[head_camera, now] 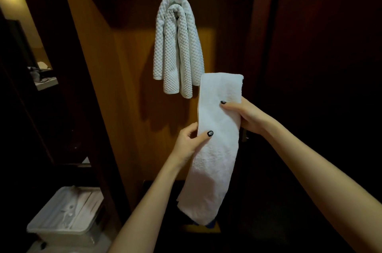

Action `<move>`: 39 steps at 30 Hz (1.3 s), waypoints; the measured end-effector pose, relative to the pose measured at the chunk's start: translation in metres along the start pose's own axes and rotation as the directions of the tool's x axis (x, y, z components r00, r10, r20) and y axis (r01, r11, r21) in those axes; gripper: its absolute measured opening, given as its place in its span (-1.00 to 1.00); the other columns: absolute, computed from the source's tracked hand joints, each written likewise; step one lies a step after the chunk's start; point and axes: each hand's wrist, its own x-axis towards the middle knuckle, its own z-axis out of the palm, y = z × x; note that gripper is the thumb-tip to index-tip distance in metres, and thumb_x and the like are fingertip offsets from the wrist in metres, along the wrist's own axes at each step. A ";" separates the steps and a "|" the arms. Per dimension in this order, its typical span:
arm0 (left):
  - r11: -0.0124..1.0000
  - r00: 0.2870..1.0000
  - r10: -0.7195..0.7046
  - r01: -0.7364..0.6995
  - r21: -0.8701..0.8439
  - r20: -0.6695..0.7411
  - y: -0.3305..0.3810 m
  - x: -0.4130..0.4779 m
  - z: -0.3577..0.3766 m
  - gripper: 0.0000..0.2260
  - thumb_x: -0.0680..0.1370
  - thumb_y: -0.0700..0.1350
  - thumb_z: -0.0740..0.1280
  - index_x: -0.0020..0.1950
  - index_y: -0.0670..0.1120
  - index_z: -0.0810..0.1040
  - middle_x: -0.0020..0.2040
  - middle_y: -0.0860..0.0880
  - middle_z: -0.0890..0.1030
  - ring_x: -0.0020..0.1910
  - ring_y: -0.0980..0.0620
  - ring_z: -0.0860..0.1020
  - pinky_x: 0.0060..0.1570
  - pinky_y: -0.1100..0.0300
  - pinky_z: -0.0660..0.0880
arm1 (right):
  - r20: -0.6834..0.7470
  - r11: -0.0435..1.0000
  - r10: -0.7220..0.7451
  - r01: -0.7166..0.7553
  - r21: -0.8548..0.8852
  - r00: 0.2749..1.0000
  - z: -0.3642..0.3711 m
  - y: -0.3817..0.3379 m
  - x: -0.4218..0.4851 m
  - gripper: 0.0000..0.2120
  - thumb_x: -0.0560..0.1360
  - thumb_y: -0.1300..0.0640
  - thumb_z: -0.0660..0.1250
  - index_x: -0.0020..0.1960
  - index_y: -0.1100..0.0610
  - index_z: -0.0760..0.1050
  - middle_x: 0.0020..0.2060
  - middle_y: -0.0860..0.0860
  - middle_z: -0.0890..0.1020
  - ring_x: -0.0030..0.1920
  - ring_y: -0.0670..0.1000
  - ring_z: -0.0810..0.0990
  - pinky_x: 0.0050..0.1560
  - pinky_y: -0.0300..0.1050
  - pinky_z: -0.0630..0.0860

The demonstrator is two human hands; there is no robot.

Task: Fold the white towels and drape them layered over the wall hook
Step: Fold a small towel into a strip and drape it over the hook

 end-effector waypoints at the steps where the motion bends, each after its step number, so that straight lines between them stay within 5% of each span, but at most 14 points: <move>1: 1.000 1.000 0.008 -0.007 0.018 -0.028 -0.003 0.001 0.000 -0.89 0.47 -0.12 0.48 -0.03 0.03 0.67 0.00 0.03 0.70 0.00 0.07 0.66 -0.10 0.26 0.55 | -0.005 1.000 -0.004 0.004 0.010 1.000 -0.001 0.000 -0.001 -0.62 0.56 0.24 0.31 0.37 0.12 0.40 0.13 0.04 0.68 0.15 0.06 0.65 -0.02 -0.13 0.61; 4: 0.992 0.993 0.022 -0.007 0.124 -0.119 -0.012 0.004 -0.003 -0.89 0.47 -0.18 0.47 -0.22 -0.09 0.58 -0.18 0.03 0.62 -0.14 0.14 0.58 -0.09 0.21 0.48 | -0.031 0.999 -0.009 0.010 0.035 0.999 -0.005 0.001 -0.003 -0.60 0.53 0.25 0.35 0.35 0.10 0.41 0.11 0.03 0.68 0.14 0.06 0.65 -0.02 -0.11 0.61; 8: 0.997 0.997 -0.031 0.036 0.074 -0.073 -0.012 0.001 0.000 -0.57 0.42 -0.03 0.49 -0.06 -0.39 0.47 -0.11 -0.19 0.53 -0.11 -0.09 0.48 -0.08 -0.03 0.39 | -0.036 0.999 -0.005 0.007 0.052 0.999 -0.007 0.004 -0.003 -0.59 0.51 0.22 0.35 0.34 0.09 0.42 0.11 0.03 0.68 0.14 0.06 0.65 -0.01 -0.08 0.61; 13: 0.964 0.996 0.005 0.019 0.265 -0.088 -0.017 -0.007 0.004 -0.67 0.37 0.00 0.51 -0.18 -0.17 0.43 -0.12 -0.26 0.56 -0.15 -0.08 0.53 -0.14 -0.04 0.48 | -0.105 0.995 0.017 -0.006 0.098 0.994 -0.014 0.009 -0.003 -0.58 0.50 0.17 0.35 0.34 0.07 0.42 0.08 0.03 0.69 0.10 0.07 0.67 -0.06 -0.05 0.62; 19: 0.985 0.991 -0.108 0.117 0.131 -0.076 -0.024 -0.006 0.012 -0.48 0.34 -0.12 0.54 0.17 0.13 0.35 0.09 -0.30 0.56 0.12 -0.20 0.57 0.24 -0.15 0.47 | -0.191 0.968 0.100 -0.051 0.244 0.976 -0.026 0.002 -0.008 -0.59 0.43 0.13 0.39 0.27 0.09 0.48 -0.02 0.01 0.72 0.00 0.03 0.71 -0.15 -0.07 0.64; 21: 0.977 0.989 -0.075 0.098 0.187 -0.125 -0.026 -0.005 0.015 -0.52 0.37 -0.14 0.56 0.11 0.12 0.35 0.08 -0.25 0.55 0.09 -0.22 0.56 0.15 -0.13 0.52 | -0.224 0.950 0.138 -0.064 0.307 0.965 -0.028 0.000 -0.010 -0.58 0.44 0.14 0.38 0.29 0.15 0.48 0.00 0.05 0.71 0.02 0.04 0.70 -0.12 -0.07 0.64; 24: 0.916 0.957 0.121 -0.005 0.400 -0.264 -0.035 -0.006 0.019 -0.71 0.44 -0.10 0.51 -0.05 0.08 0.41 -0.05 -0.06 0.51 -0.06 0.01 0.51 -0.10 0.20 0.49 | -0.271 0.909 0.167 -0.041 0.415 0.948 -0.029 -0.003 -0.013 -0.64 0.53 0.18 0.33 0.32 0.20 0.47 0.05 0.08 0.70 0.06 0.06 0.69 -0.08 -0.04 0.65; 27: 0.876 0.906 0.283 -0.111 0.469 -0.314 -0.048 -0.013 0.027 -0.84 0.48 -0.10 0.47 -0.09 -0.10 0.52 -0.03 0.01 0.47 -0.10 0.18 0.46 -0.11 0.39 0.43 | -0.305 0.881 0.162 0.001 0.473 0.939 -0.027 -0.008 -0.013 -0.66 0.57 0.19 0.30 0.33 0.22 0.46 0.10 0.11 0.68 0.10 0.08 0.68 -0.03 -0.01 0.65; 30: 0.918 0.897 0.223 -0.062 0.391 -0.382 -0.068 -0.027 0.041 -0.82 0.50 -0.13 0.45 0.06 -0.03 0.54 0.07 0.11 0.46 0.01 0.27 0.47 -0.04 0.46 0.43 | -0.353 0.892 0.159 0.019 0.451 0.922 -0.022 -0.014 -0.013 -0.62 0.59 0.20 0.29 0.38 0.22 0.42 0.15 0.13 0.65 0.11 0.08 0.66 -0.05 -0.01 0.65; 33: 0.964 0.892 0.061 0.064 0.257 -0.448 -0.081 -0.035 0.053 -0.70 0.52 -0.18 0.42 0.17 0.11 0.47 0.12 0.12 0.48 0.01 0.15 0.53 -0.07 0.27 0.53 | -0.388 0.908 0.166 0.013 0.419 0.906 -0.019 -0.015 -0.014 -0.54 0.59 0.21 0.30 0.46 0.18 0.33 0.24 0.15 0.60 0.16 0.10 0.64 -0.08 0.00 0.65; 36: 0.942 0.916 0.086 0.053 0.331 -0.392 -0.085 -0.030 0.055 -0.90 0.52 -0.19 0.43 -0.03 -0.04 0.54 -0.08 0.04 0.50 -0.16 0.14 0.47 -0.17 0.26 0.43 | -0.391 0.914 0.180 -0.006 0.406 0.903 -0.018 -0.014 -0.016 -0.54 0.59 0.21 0.30 0.46 0.18 0.33 0.24 0.15 0.60 0.17 0.11 0.63 -0.07 0.00 0.65; 39: 0.942 0.961 0.057 0.038 0.334 -0.271 -0.082 -0.024 0.054 -0.78 0.52 -0.17 0.43 -0.21 -0.23 0.43 -0.30 -0.05 0.38 -0.32 0.09 0.30 -0.31 0.24 0.23 | -0.387 0.928 0.180 -0.026 0.370 0.904 -0.020 -0.014 -0.018 -0.60 0.59 0.19 0.29 0.42 0.21 0.39 0.20 0.13 0.62 0.12 0.09 0.65 -0.09 -0.03 0.65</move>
